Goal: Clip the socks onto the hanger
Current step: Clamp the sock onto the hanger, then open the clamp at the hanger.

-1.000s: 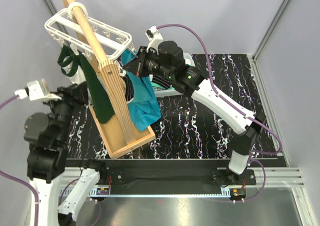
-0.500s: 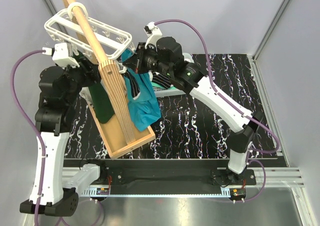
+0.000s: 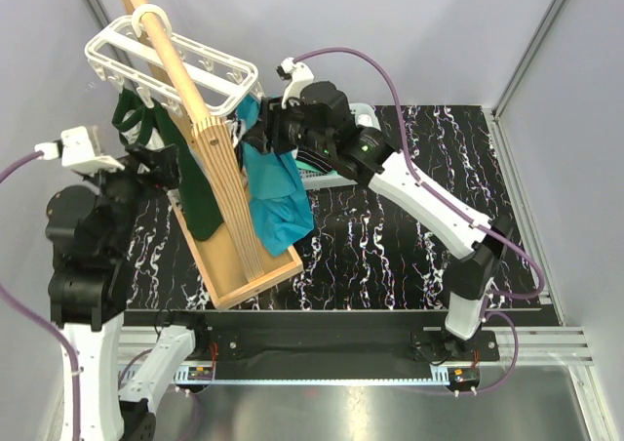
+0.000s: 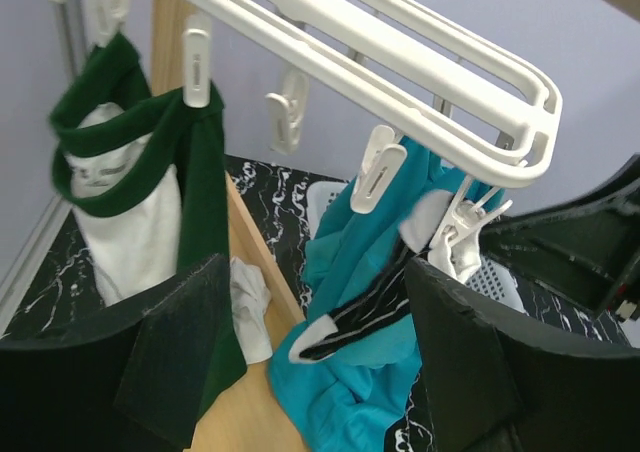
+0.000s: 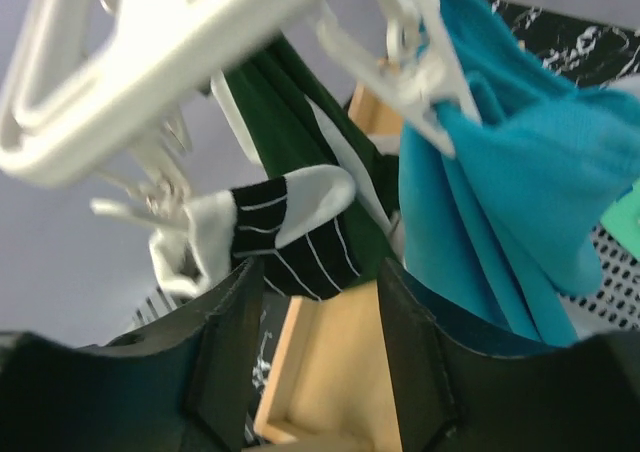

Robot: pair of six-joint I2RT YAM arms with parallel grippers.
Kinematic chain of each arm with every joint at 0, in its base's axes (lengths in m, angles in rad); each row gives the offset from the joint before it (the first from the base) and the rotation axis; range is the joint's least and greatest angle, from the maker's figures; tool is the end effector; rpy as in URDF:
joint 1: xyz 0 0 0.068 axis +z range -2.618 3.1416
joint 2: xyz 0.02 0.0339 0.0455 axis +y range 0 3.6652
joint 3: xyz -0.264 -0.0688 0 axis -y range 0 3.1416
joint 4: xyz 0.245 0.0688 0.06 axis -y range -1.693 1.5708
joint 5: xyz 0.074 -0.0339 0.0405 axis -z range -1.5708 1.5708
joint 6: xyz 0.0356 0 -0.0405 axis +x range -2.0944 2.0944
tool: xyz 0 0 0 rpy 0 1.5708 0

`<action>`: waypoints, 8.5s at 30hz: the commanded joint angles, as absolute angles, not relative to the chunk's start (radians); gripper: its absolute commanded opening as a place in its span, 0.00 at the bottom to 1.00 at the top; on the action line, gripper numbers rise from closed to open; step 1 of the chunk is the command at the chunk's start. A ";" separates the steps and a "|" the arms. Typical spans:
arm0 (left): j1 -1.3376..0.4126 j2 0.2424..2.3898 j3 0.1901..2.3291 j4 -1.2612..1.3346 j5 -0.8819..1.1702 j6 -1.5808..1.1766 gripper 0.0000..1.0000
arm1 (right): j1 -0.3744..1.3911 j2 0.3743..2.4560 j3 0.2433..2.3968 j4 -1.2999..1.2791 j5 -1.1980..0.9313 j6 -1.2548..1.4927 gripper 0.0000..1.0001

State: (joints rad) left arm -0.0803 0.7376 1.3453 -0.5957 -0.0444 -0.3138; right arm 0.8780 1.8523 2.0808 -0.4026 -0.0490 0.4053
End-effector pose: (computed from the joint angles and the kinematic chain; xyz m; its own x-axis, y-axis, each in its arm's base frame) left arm 0.1009 -0.0065 0.4815 0.0003 -0.3094 -0.9509 0.0378 0.9503 -0.3092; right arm 0.2709 0.3291 0.4621 -0.4169 0.1144 -0.9017 -0.6910 0.6047 0.3961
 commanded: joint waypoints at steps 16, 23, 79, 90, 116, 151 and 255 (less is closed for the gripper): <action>-0.077 0.680 1.247 -0.528 -0.006 -0.500 0.77 | 0.876 1.718 1.545 0.061 -0.186 0.333 0.68; -0.077 0.692 1.270 -0.594 -0.024 -0.499 0.78 | 0.804 1.871 1.730 0.040 0.032 0.446 0.68; -0.054 0.965 1.555 -0.643 0.003 -0.442 0.44 | 0.772 1.633 1.583 0.221 -0.488 0.448 0.38; -0.051 0.919 1.519 -0.646 -0.064 -0.391 0.44 | 0.841 1.839 1.749 0.290 -0.389 0.462 0.40; 0.023 0.930 1.483 -0.586 0.207 -0.479 0.47 | 0.867 2.002 1.940 0.399 -0.124 0.307 0.61; 0.078 0.940 1.459 -0.499 0.403 -0.597 0.48 | 0.873 1.956 1.881 0.423 -0.109 0.265 0.53; 0.064 1.137 1.132 0.526 0.716 -1.342 0.65 | 0.736 1.983 2.099 0.144 -0.692 1.037 0.00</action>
State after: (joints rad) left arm 0.0704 1.1225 1.0687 0.4671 0.7292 -1.3312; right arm 0.7395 1.9827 2.0739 0.0879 -0.6682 1.0084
